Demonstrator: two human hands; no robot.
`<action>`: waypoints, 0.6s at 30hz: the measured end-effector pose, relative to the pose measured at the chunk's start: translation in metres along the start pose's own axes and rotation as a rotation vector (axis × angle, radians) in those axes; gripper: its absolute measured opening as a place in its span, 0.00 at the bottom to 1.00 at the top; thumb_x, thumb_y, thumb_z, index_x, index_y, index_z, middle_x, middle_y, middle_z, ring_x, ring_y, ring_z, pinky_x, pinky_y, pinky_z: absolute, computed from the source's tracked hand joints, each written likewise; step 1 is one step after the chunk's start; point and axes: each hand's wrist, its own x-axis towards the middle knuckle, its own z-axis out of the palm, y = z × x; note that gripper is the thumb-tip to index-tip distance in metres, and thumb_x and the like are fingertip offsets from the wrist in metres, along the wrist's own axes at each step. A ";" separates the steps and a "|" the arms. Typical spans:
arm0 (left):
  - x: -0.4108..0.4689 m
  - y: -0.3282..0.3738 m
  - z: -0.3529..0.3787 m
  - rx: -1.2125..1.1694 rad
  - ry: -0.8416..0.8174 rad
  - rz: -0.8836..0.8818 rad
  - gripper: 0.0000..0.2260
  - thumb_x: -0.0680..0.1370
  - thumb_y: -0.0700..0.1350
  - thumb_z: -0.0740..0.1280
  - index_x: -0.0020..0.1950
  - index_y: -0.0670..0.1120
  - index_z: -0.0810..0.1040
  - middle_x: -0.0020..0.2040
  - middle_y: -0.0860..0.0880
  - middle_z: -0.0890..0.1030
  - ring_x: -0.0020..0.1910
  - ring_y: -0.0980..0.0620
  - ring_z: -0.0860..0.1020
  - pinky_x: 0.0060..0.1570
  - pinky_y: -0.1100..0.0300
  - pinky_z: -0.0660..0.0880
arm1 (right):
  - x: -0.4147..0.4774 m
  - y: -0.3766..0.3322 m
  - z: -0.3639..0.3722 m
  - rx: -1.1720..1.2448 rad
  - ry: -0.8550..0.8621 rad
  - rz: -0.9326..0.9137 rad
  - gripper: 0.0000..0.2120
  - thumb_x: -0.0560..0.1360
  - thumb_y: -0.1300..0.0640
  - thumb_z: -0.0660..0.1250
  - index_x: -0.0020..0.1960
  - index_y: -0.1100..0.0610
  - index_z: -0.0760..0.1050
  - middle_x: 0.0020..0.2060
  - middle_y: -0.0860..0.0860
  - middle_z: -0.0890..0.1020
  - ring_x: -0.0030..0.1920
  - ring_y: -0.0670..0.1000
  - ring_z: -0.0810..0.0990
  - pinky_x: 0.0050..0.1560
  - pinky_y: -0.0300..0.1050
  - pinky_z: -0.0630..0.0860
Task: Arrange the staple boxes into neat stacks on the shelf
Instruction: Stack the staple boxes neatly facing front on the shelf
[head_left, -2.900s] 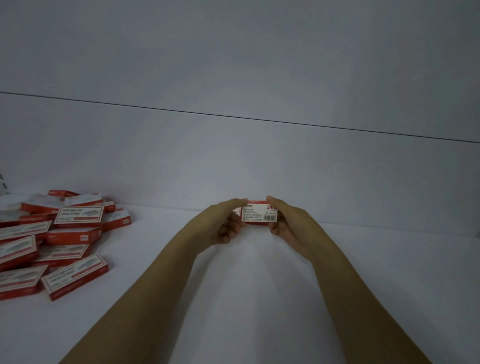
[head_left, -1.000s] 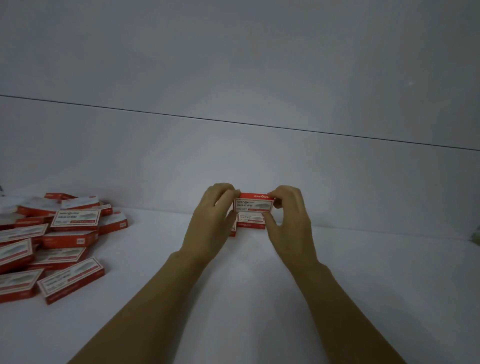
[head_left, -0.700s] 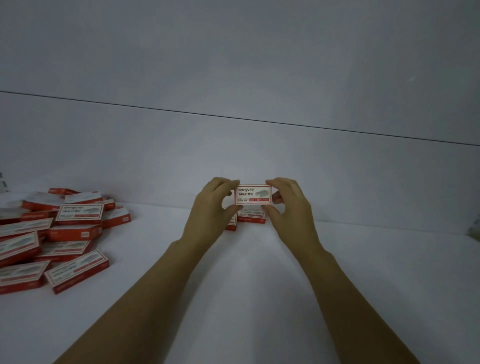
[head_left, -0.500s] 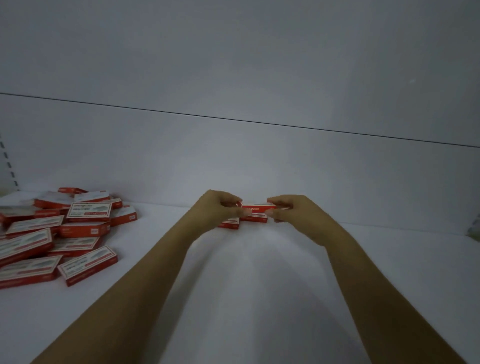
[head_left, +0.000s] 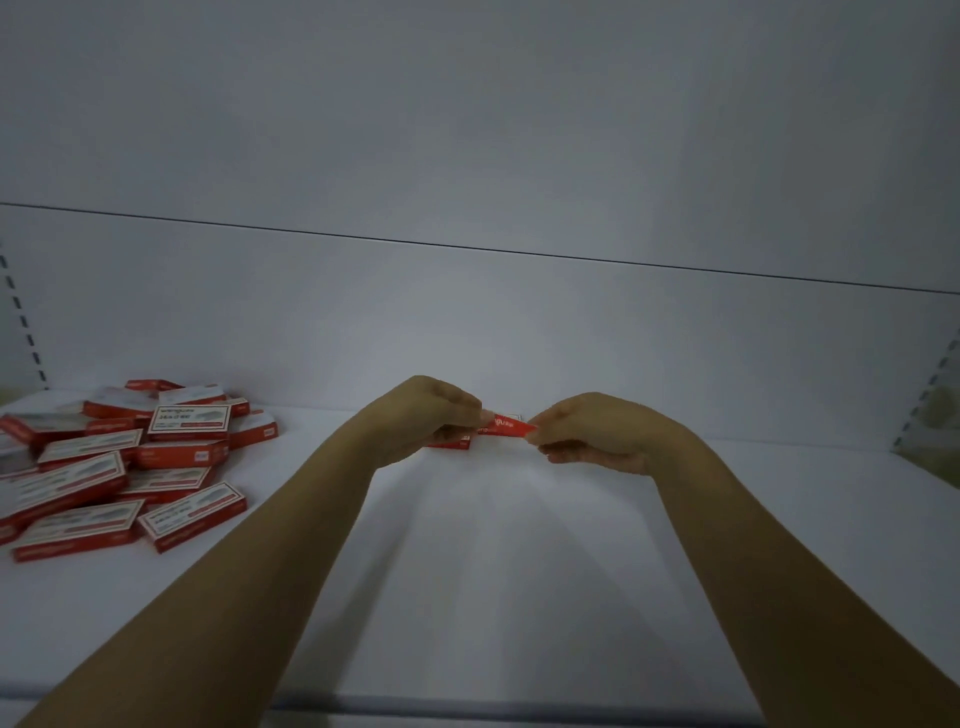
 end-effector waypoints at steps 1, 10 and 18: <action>-0.001 0.000 0.001 0.073 0.021 0.037 0.13 0.72 0.40 0.72 0.55 0.41 0.80 0.53 0.46 0.82 0.52 0.50 0.80 0.59 0.56 0.76 | 0.000 0.001 0.001 -0.089 0.045 -0.045 0.12 0.70 0.65 0.72 0.53 0.62 0.78 0.46 0.53 0.81 0.45 0.49 0.80 0.49 0.37 0.78; 0.008 -0.020 0.007 0.438 0.248 0.111 0.21 0.69 0.39 0.75 0.61 0.42 0.77 0.51 0.47 0.79 0.46 0.52 0.77 0.41 0.67 0.73 | 0.016 0.024 0.009 -0.401 0.304 -0.122 0.18 0.63 0.66 0.77 0.52 0.59 0.78 0.42 0.49 0.81 0.40 0.45 0.78 0.35 0.31 0.70; 0.017 -0.046 -0.009 0.568 0.379 0.003 0.17 0.71 0.39 0.73 0.59 0.40 0.77 0.53 0.44 0.79 0.45 0.51 0.74 0.41 0.64 0.68 | 0.043 0.042 0.015 -0.424 0.337 -0.079 0.17 0.64 0.65 0.76 0.52 0.60 0.79 0.50 0.54 0.83 0.46 0.49 0.79 0.38 0.31 0.71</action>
